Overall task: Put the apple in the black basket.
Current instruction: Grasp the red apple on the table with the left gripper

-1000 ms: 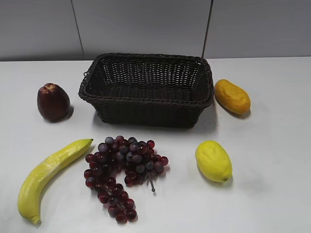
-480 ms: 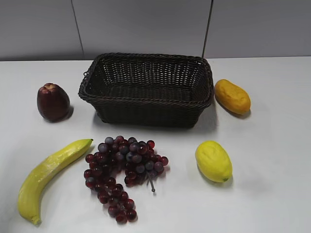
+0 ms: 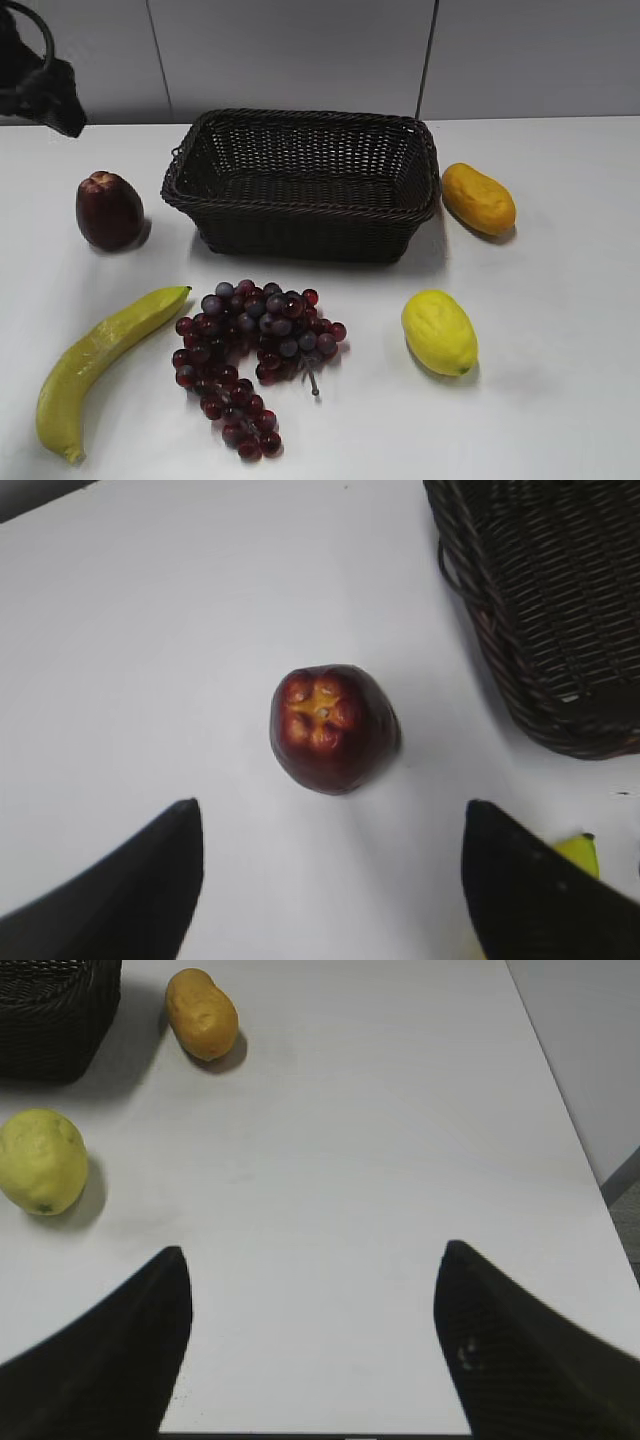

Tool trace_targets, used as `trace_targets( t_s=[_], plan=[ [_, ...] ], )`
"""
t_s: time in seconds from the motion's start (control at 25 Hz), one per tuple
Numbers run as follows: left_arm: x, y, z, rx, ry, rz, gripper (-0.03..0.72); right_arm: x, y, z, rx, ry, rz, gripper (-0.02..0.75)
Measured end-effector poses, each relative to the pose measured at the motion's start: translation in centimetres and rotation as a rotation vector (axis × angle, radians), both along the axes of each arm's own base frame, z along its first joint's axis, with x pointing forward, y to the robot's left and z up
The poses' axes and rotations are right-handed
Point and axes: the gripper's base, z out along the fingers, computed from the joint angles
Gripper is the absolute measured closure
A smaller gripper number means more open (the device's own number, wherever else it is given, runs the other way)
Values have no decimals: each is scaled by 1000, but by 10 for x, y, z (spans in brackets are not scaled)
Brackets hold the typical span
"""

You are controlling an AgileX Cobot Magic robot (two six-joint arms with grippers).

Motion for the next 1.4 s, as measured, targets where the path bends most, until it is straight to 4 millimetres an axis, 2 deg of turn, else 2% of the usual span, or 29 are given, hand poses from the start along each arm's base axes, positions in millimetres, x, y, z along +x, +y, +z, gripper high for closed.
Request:
trace_targets(
  t_s=[0.32, 0.48, 0.76, 1.12, 1.4],
  plan=[
    [54, -11, -38, 36, 93, -3, 95, 0, 0, 0, 0, 0, 0, 164],
    [71, -14, -59, 47, 148, -3, 95, 0, 0, 0, 0, 0, 0, 164],
    [79, -16, -91, 62, 227, 0, 95, 0, 0, 0, 0, 0, 0, 164],
    [84, -17, -120, 72, 282, 4, 96, 0, 0, 0, 0, 0, 0, 164],
    [86, -16, -126, 72, 289, 9, 136, 0, 0, 0, 0, 0, 0, 164]
  ],
)
